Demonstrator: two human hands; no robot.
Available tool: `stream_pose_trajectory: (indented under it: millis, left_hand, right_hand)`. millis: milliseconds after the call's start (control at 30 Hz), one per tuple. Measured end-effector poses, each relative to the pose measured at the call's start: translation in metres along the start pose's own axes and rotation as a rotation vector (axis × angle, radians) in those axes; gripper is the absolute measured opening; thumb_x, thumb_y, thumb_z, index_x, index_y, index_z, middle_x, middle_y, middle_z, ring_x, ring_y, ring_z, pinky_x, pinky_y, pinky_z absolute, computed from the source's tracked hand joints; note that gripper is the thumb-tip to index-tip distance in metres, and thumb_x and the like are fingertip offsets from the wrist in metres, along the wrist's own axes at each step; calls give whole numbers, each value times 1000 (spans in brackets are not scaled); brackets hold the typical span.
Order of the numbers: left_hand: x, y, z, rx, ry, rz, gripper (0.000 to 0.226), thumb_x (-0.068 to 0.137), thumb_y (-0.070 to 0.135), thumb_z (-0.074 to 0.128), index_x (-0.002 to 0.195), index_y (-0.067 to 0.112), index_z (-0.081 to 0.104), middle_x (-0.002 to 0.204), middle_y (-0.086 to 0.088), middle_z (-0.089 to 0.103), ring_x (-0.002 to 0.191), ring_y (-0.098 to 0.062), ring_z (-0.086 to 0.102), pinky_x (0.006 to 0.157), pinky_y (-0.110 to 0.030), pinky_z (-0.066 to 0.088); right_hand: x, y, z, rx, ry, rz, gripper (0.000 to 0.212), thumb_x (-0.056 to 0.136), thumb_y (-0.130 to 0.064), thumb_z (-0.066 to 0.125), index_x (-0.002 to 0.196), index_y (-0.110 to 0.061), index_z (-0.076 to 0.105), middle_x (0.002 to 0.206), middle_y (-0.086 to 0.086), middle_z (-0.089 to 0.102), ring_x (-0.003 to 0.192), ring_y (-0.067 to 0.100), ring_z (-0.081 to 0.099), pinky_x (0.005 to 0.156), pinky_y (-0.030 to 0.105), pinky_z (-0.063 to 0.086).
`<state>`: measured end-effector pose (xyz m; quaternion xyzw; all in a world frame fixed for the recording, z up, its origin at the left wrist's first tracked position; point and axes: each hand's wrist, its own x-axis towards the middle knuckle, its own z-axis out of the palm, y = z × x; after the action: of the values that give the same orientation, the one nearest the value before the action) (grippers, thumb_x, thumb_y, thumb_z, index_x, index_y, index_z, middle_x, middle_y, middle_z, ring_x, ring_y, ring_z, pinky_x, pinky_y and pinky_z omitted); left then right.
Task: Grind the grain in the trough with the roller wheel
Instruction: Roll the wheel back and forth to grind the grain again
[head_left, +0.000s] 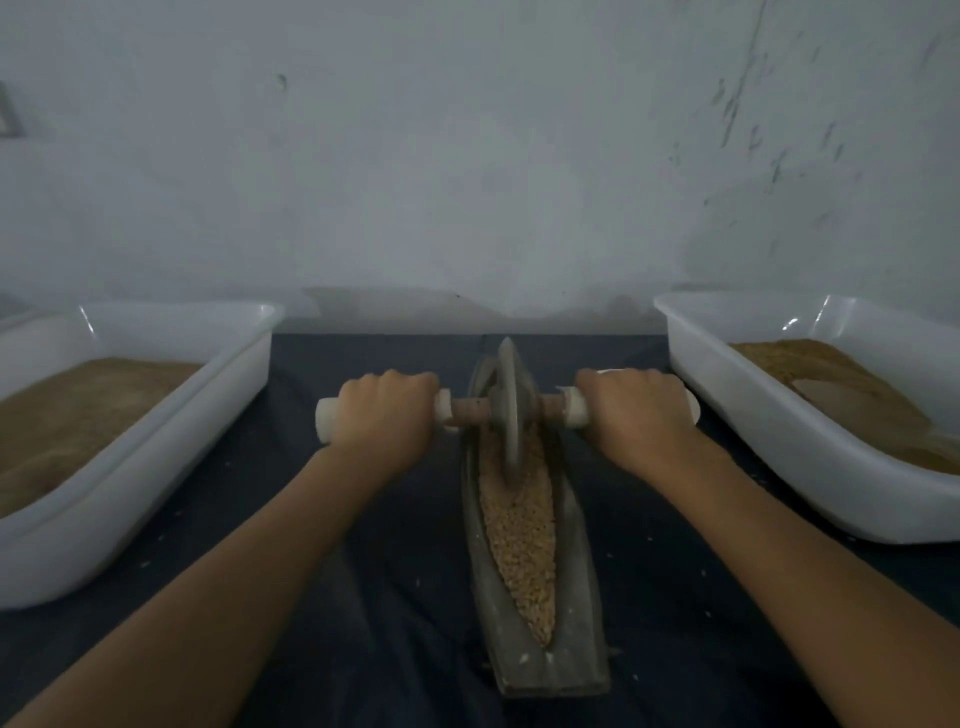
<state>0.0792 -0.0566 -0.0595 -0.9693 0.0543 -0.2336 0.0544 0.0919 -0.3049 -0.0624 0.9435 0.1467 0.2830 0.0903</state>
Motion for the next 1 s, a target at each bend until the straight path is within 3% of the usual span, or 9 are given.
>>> stream_pose_trajectory:
  millis: [133, 267, 333, 400, 533, 667, 833, 933, 1000]
  left_hand:
    - [-50, -7, -13, 24, 26, 92, 33, 79, 42, 63, 76, 31, 33, 66, 10, 49, 55, -15, 44, 53, -28, 28]
    - [-101, -18, -44, 33, 161, 291, 62, 44, 36, 87, 69, 31, 31, 48, 13, 37, 38, -7, 22, 48, -17, 4]
    - [-103, -18, -46, 14, 113, 272, 59, 49, 35, 85, 70, 30, 30, 49, 12, 36, 39, -10, 25, 46, -18, 10]
    - [-85, -12, -39, 100, 46, 205, 43, 71, 42, 70, 75, 31, 29, 58, 9, 41, 49, -15, 43, 49, -26, 24]
    - [-25, -2, -20, 83, -43, 98, 18, 84, 38, 57, 89, 27, 44, 89, 2, 61, 81, -26, 61, 62, -33, 33]
    - [20, 1, -14, 118, -29, 72, 15, 83, 31, 62, 95, 25, 55, 93, -5, 64, 86, -30, 62, 63, -35, 34]
    - [-3, 8, -25, 169, 45, 153, 29, 83, 29, 63, 86, 24, 35, 91, 0, 64, 82, -25, 62, 59, -33, 30]
    - [-52, -2, -33, 101, 32, 180, 27, 83, 35, 61, 87, 28, 34, 85, 5, 61, 78, -22, 62, 60, -32, 35]
    - [-86, -13, -37, 40, 28, 206, 33, 75, 41, 66, 84, 34, 36, 71, 9, 53, 60, -16, 55, 54, -29, 38]
  right_hand:
    - [-52, -2, -34, -34, 117, -119, 36, 56, -31, 83, 68, -22, 50, 55, -2, 53, 45, 19, 49, 46, 25, 29]
    - [-91, 4, -55, 104, 131, -191, 40, 46, -23, 86, 65, -22, 50, 52, -5, 49, 40, 18, 43, 37, 28, 38]
    - [-92, 4, -54, 120, 99, -183, 41, 46, -25, 86, 64, -22, 49, 50, -6, 47, 39, 16, 40, 36, 28, 37]
    - [-78, 3, -44, 114, 69, -148, 39, 52, -30, 86, 65, -22, 50, 54, -4, 51, 42, 17, 38, 40, 26, 36]
    - [-23, 6, -8, 66, -86, 2, 21, 78, -46, 59, 79, -26, 54, 77, -3, 59, 71, 24, 57, 58, 32, 38]
    - [11, 8, 16, 164, -135, 109, 14, 80, -43, 61, 83, -30, 56, 69, -9, 48, 61, 17, 43, 55, 30, 28]
    - [-26, 6, 8, 131, -132, 80, 20, 80, -45, 59, 82, -28, 48, 83, -2, 58, 82, 27, 56, 58, 30, 31]
    - [-68, 3, -29, 34, 0, -49, 35, 65, -39, 76, 71, -28, 43, 64, -4, 53, 54, 23, 49, 44, 27, 34]
    - [-86, 0, -50, 55, 83, -147, 45, 49, -26, 84, 65, -24, 42, 52, -6, 45, 41, 20, 41, 39, 23, 31]
